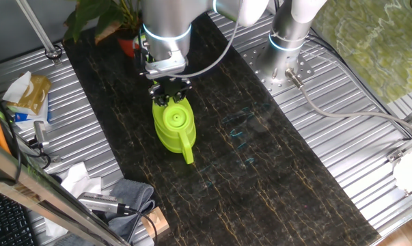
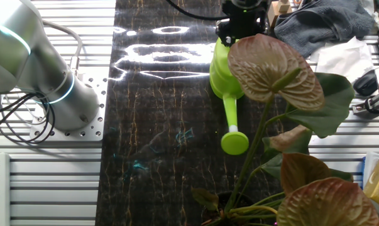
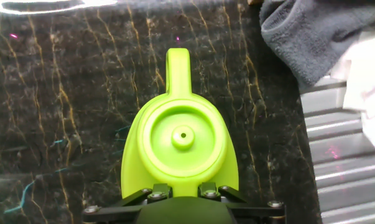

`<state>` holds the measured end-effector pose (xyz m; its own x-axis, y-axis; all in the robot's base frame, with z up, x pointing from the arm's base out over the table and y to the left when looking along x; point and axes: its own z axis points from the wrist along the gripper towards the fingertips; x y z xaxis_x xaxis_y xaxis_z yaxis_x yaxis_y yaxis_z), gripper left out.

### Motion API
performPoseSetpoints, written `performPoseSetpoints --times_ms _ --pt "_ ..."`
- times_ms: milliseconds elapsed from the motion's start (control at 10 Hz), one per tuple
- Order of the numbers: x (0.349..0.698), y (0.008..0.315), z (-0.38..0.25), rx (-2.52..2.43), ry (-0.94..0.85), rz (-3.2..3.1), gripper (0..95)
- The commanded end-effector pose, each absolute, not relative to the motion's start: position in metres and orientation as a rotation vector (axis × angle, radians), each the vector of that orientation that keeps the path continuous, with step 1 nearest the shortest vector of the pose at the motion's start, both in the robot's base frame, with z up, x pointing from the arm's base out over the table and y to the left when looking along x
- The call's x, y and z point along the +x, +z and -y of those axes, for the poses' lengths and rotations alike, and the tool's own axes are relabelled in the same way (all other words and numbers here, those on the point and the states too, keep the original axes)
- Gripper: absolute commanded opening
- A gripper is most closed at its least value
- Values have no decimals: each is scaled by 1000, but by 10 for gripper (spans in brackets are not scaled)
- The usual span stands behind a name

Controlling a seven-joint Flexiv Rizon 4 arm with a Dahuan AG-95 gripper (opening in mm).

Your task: Water the plant

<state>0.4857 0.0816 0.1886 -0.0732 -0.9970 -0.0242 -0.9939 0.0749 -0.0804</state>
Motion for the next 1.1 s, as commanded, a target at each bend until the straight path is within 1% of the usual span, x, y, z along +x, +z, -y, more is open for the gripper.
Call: performPoseSetpoints --times_ms 100,1100 --pt "486 189 -82 -2132 -83 -2192 0" --pt "486 189 -82 -2154 -91 -2161 0"
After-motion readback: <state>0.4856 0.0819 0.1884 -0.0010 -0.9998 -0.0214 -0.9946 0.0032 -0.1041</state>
